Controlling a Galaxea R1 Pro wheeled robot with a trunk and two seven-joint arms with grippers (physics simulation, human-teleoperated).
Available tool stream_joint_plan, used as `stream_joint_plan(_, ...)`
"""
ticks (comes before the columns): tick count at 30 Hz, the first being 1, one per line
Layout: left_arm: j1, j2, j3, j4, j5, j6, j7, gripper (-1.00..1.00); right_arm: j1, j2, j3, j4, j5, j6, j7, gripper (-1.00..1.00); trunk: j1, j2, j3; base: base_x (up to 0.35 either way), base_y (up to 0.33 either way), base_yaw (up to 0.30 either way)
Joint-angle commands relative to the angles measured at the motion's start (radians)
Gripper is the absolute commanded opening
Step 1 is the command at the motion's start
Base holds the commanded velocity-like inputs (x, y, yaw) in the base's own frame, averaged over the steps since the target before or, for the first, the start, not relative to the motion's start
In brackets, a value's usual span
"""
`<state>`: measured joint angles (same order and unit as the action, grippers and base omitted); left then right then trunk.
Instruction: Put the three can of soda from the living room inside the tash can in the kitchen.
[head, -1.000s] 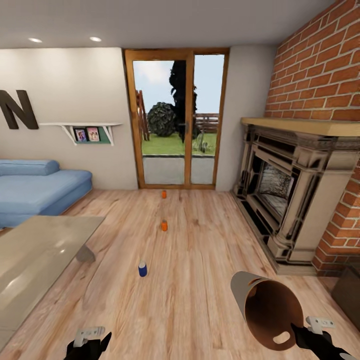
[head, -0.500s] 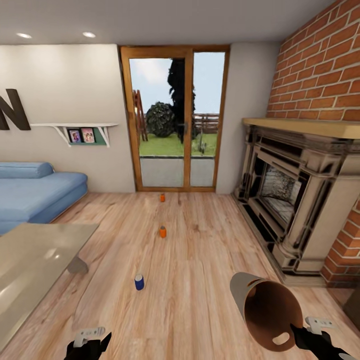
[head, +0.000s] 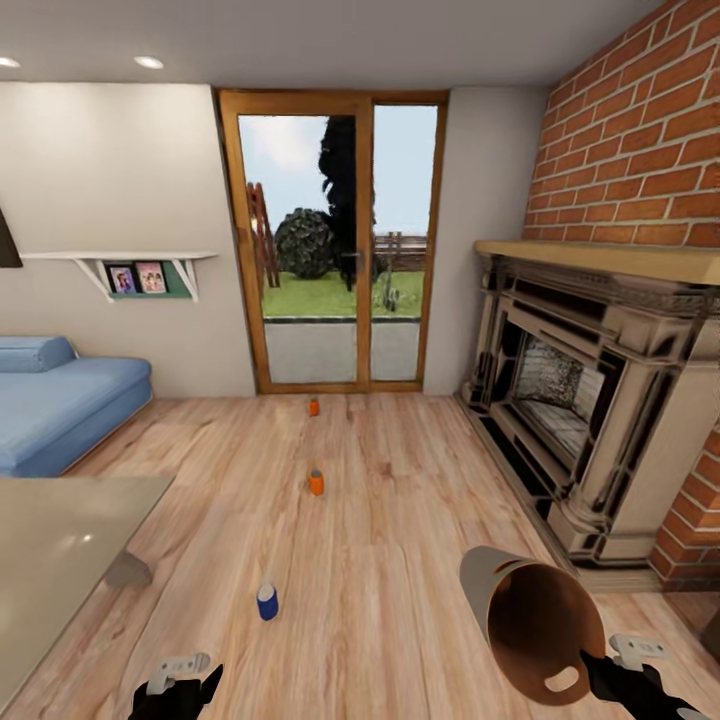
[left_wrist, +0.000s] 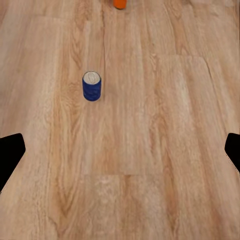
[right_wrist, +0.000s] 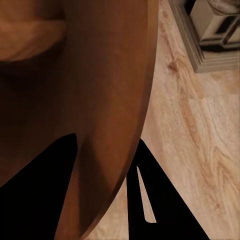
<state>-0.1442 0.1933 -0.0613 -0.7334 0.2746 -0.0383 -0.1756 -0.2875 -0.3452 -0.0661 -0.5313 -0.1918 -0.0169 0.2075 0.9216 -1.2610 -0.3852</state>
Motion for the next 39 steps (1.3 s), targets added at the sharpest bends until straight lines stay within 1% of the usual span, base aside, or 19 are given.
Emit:
stream_joint_plan(1,0.000,0.000,0.000,0.000,0.000,0.000,0.000,1.00,-0.001,0.000,-0.003,-0.001,-0.005,0.000,0.000,-1.00,0.000,0.000,0.001,0.322,0.116,-0.159)
stream_joint_plan(15,0.000,-0.001,0.001,0.000,0.000,0.000,-0.001,1.00,-0.001,0.002,-0.001,0.002,-0.003,0.000,-0.003,-1.00,0.000,0.000,0.015,0.322,0.112,-0.148)
stream_joint_plan(21,0.000,0.000,0.001,0.000,-0.001,-0.002,-0.001,1.00,-0.001,0.002,-0.001,0.002,-0.005,0.000,-0.005,-1.00,0.000,0.000,0.016,0.289,0.035,-0.024)
stream_joint_plan(29,0.000,0.000,0.001,0.000,-0.002,-0.002,-0.001,1.00,-0.001,0.003,0.000,0.003,-0.005,0.000,-0.005,-1.00,0.000,0.000,0.016,0.088,0.002,-0.002)
stream_joint_plan(34,0.000,0.000,0.000,0.000,-0.002,-0.001,-0.001,1.00,-0.001,0.003,0.000,0.004,-0.005,0.000,-0.005,-1.00,0.000,0.000,0.016,0.199,0.041,0.000)
stream_joint_plan(39,0.000,0.000,0.001,0.000,-0.002,0.000,-0.002,1.00,-0.001,0.013,-0.001,0.004,-0.005,0.000,-0.008,-1.00,0.000,0.000,0.016,0.252,0.154,0.000)
